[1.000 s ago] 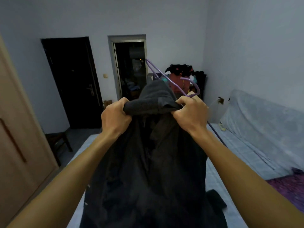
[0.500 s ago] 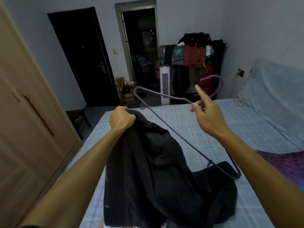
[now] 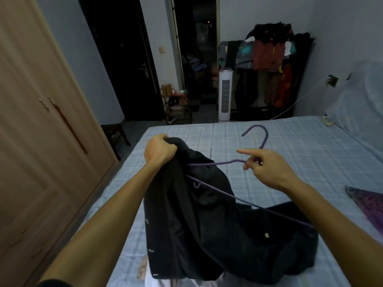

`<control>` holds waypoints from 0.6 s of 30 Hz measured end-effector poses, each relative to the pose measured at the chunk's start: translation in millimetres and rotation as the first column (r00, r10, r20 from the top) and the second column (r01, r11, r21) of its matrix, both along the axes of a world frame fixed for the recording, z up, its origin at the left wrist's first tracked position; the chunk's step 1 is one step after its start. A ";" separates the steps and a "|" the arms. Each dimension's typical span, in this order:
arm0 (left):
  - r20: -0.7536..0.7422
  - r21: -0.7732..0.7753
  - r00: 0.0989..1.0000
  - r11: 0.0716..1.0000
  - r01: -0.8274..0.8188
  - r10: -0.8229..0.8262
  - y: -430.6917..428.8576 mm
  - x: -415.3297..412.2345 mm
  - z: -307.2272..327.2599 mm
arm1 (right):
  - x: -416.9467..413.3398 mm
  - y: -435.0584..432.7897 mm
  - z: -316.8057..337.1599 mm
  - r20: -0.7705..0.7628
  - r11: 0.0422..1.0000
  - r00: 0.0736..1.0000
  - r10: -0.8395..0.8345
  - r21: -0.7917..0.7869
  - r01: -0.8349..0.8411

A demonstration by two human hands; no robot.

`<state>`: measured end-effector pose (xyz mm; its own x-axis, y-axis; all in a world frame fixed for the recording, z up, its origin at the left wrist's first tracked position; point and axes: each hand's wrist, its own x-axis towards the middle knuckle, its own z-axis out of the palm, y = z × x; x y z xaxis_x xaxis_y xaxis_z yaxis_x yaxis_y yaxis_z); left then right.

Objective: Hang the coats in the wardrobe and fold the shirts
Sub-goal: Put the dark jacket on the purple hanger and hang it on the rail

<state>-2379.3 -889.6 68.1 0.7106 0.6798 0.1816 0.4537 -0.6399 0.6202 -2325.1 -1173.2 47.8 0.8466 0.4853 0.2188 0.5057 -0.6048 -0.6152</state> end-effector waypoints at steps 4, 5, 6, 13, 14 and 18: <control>0.059 0.073 0.992 0.991 0.109 -0.113 -14.0 0.5 0.7 | -4.3 22.8 -7.8 0.040 0.999 0.998 -0.048 -0.018 0.049; 0.073 0.094 0.987 0.987 0.133 -0.140 -20.5 -0.3 1.6 | -4.7 27.4 -9.3 0.035 0.997 0.997 -0.072 0.003 0.072; 0.086 0.112 0.982 0.981 0.156 -0.166 -28.0 -0.9 2.6 | -5.7 32.3 -11.1 0.032 0.995 0.995 -0.098 0.030 0.097; 0.150 0.188 0.942 0.944 0.270 -0.300 -102.9 -24.4 -16.6 | -31.9 56.4 -37.5 -0.039 0.927 0.966 -0.254 0.275 0.254; 0.142 0.191 0.926 0.927 0.322 -0.351 -111.2 -29.8 -24.3 | -32.4 56.4 -39.7 -0.032 0.922 0.968 -0.250 0.297 0.248; 0.105 0.147 0.839 0.843 0.518 -0.534 -107.3 -39.8 -40.9 | -32.3 51.3 -46.9 -0.064 0.871 0.962 -0.264 0.414 0.267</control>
